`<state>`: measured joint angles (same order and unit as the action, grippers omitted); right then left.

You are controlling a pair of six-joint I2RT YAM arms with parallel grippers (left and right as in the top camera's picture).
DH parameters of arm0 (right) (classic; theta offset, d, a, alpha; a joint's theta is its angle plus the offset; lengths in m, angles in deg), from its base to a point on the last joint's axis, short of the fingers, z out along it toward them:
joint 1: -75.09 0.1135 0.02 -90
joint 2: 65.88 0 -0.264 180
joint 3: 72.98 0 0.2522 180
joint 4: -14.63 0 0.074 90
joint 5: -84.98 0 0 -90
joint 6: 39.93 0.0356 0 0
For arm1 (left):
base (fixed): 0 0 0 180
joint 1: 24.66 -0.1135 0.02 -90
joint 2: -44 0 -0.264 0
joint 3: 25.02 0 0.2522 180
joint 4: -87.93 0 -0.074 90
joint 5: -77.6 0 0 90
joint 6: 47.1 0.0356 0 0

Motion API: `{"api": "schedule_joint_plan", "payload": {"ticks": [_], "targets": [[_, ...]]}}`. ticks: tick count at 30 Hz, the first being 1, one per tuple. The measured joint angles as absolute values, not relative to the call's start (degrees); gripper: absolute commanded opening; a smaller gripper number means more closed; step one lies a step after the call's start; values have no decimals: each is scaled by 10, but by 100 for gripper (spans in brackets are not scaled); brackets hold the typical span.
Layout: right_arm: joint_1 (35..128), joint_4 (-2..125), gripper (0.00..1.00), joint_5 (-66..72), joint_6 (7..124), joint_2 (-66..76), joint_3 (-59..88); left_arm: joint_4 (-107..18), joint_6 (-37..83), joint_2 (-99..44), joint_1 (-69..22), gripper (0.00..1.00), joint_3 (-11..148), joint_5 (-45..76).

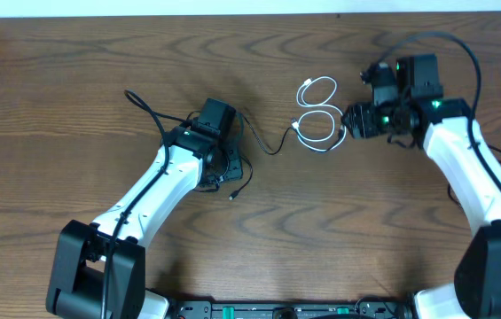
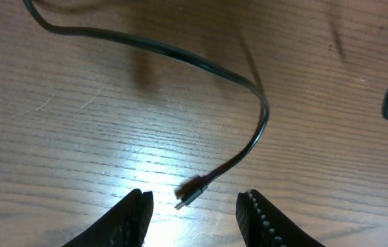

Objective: Untangle cables

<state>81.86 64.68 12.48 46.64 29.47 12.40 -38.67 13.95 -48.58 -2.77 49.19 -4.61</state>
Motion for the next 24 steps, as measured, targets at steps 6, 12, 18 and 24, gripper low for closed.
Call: {"api": "schedule_joint_plan", "payload": {"ticks": [6, 12, 18, 24], "targets": [[818, 622, 63, 134, 388, 357, 142, -387, 140, -486, -28, 45, 492, -46], [816, 576, 57, 134, 314, 433, 142, -387, 139, -486, -28, 45, 492, -46], [816, 531, 58, 137, 280, 468, 142, -386, 139, -486, -28, 45, 492, -45], [817, 477, 52, 157, 272, 495, 142, -387, 139, -486, -28, 45, 492, -41]]}}
